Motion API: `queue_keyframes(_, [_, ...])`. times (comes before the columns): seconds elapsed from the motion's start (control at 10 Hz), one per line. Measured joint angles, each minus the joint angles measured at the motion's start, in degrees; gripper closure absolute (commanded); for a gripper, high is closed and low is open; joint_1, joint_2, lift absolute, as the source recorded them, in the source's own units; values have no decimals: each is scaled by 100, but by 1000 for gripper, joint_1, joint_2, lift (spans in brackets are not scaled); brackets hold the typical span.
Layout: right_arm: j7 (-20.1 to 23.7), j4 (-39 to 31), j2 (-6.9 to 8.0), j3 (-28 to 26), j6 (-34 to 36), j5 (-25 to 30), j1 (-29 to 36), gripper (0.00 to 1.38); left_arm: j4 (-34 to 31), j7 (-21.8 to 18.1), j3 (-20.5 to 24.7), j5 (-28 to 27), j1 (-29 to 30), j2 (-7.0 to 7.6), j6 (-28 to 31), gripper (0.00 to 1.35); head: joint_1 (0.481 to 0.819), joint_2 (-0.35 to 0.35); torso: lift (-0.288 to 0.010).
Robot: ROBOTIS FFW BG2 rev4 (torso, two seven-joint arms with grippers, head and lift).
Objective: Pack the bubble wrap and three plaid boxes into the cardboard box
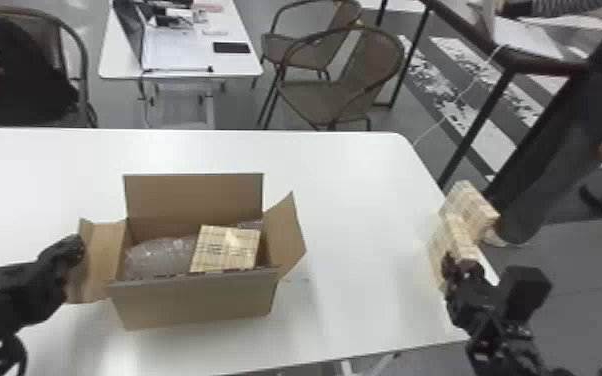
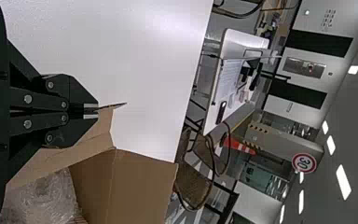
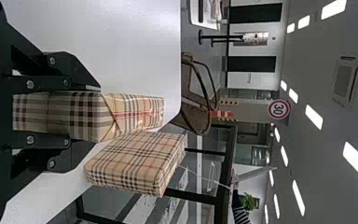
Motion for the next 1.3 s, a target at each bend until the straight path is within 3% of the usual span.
queue_keyframes(0.3, [95, -246, 72, 54, -153, -271, 79, 1254, 0, -13, -3, -1, -3, 0, -3, 1216, 695, -183, -132])
queue_keyframes(0.5, [119, -1302, 29, 421, 490, -1094, 80, 1254, 0, -13, -9, -13, -10, 0, -2, 1216, 695, -108, -132])
queue_keyframes(0.7, [375, -2316, -173, 795, 1557, -2101, -395, 1254, 0, -13, -14, -26, -39, 0, 1, 1216, 695, -24, -132])
queue_keyframes(0.9, [444, -2508, -586, 1372, 2020, -3248, -1126, 1254, 6, -4, -59, -82, -85, 0, 37, 1216, 695, 69, -132])
queue_keyframes(1.0, [556, -2540, -669, 1656, 2469, -3582, -1546, 1253, 8, -4, -77, -108, -109, 0, 58, 1216, 695, 91, -132])
queue_keyframes(1.2, [679, -2375, -691, 2013, 3374, -4181, -2214, 1254, 9, -4, -134, -160, -171, 0, 110, 1216, 687, 165, -132])
queue_keyframes(1.3, [678, -2153, -634, 2080, 3837, -4622, -2413, 1254, 9, -4, -147, -175, -179, 0, 121, 1216, 693, 187, -132])
